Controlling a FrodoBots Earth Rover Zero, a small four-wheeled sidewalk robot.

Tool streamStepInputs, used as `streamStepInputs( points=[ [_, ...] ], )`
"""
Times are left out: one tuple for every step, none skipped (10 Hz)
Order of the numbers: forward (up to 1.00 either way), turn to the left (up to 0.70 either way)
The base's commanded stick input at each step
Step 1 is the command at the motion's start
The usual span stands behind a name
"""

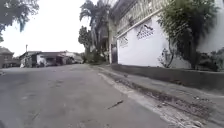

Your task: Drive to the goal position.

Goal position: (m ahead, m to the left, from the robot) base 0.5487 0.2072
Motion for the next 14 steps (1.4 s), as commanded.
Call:
streamStepInputs(
  points=[
    [0.00, 0.00],
    [0.12, 0.05],
    [0.30, 0.13],
    [0.48, 0.21],
    [0.65, 0.29],
    [0.83, 0.37],
    [1.00, 0.44],
    [1.00, 0.44],
    [1.00, 0.44],
    [1.00, 0.44],
    [1.00, 0.44],
    [1.00, 0.44],
    [1.00, 0.44],
    [1.00, 0.44]
  ],
)
